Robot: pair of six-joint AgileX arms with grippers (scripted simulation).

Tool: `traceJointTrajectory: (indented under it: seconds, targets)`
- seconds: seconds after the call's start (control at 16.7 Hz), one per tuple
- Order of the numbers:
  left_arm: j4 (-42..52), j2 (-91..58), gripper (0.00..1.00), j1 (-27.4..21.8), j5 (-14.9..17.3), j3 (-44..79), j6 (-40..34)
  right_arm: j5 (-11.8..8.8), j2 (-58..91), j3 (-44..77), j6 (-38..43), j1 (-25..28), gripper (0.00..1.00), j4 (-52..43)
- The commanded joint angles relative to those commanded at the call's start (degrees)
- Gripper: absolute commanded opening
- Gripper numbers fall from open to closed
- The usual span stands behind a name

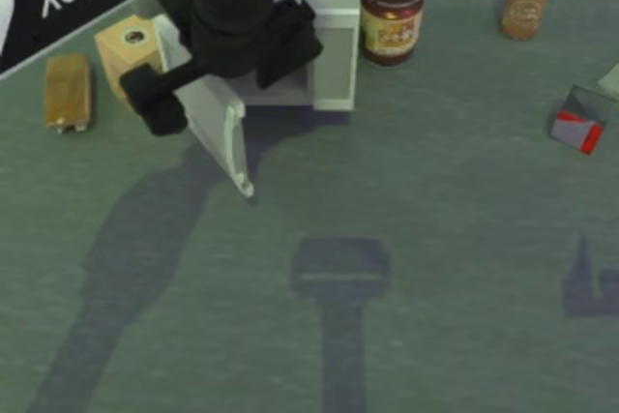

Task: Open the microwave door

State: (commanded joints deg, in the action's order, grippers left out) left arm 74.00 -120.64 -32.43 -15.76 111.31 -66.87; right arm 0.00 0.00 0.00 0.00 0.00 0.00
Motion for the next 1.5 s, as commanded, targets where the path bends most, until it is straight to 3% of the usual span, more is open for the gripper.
traceJointTrajectory:
  seconds: [0.72, 1.5]
  targets:
    - [0.0, 0.0, 0.02, 0.0, 0.0, 0.0, 0.0, 0.0, 0.0, 0.0, 0.0, 0.0, 1.0, 0.0]
    - [2.1, -1.5, 0.0, 0.2, 1.2, 1.3, 0.5, 0.0, 0.0, 0.0, 0.0, 0.0, 1.0, 0.0]
